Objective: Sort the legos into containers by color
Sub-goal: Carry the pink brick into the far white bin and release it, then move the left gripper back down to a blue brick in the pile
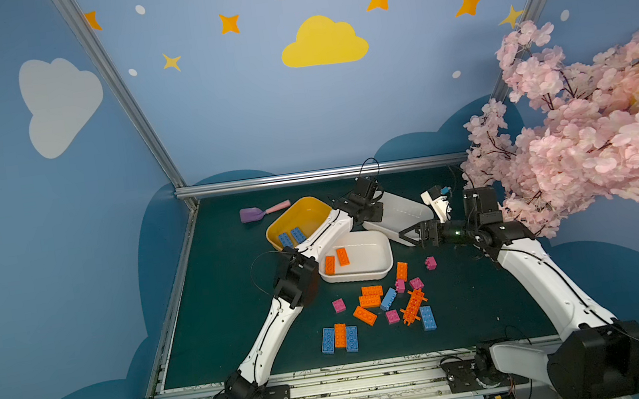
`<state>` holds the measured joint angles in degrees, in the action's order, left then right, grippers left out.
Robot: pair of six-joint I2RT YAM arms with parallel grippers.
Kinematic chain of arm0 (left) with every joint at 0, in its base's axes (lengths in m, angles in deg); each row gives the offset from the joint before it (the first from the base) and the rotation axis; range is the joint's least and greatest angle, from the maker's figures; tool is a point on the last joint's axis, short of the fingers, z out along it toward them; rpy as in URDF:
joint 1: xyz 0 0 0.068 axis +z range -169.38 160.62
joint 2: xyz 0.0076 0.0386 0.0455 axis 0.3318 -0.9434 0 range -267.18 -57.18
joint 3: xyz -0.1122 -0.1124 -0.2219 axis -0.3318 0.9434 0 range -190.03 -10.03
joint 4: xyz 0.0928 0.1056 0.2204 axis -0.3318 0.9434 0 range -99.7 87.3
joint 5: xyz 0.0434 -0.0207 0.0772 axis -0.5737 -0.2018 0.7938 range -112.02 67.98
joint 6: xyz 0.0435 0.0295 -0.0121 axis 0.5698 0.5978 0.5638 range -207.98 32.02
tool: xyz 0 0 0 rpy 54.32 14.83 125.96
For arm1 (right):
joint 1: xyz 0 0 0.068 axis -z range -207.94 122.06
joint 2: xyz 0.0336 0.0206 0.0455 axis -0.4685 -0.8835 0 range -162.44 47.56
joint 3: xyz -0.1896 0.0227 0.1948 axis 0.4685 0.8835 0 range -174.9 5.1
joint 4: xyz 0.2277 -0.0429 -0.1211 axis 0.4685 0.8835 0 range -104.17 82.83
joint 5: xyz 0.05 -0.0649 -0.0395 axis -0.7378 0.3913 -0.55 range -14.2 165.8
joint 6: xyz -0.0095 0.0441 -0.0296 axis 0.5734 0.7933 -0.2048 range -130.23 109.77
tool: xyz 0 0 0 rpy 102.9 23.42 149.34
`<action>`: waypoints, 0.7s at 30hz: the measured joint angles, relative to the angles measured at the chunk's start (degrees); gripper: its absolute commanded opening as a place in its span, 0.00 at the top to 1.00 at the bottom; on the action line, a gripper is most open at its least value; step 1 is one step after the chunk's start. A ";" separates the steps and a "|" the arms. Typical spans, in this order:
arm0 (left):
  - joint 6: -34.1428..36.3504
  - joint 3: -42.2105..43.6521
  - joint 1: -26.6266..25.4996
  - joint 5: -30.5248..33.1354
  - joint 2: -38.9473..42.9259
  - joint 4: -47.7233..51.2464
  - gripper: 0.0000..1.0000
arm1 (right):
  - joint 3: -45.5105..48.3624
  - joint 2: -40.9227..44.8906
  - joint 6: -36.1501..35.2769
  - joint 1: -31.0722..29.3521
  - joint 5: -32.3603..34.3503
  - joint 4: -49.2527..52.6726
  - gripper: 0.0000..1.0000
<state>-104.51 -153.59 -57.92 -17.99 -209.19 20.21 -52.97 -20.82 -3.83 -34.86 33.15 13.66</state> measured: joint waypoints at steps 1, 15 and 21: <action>0.81 0.00 -0.13 0.72 -0.04 -0.11 0.72 | 0.00 0.37 0.00 -0.02 -0.02 0.07 0.06; 3.58 7.54 -1.01 -0.26 10.97 4.37 0.19 | 0.04 4.33 -0.22 0.00 -0.42 2.21 0.06; 2.25 21.81 -2.05 -1.05 28.87 10.29 0.12 | 0.87 5.75 -0.22 -0.48 -1.14 2.93 0.06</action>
<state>-102.26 -131.78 -59.97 -19.04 -180.31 30.51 -52.09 -15.07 -4.05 -35.34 32.01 16.59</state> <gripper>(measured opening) 0.866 0.943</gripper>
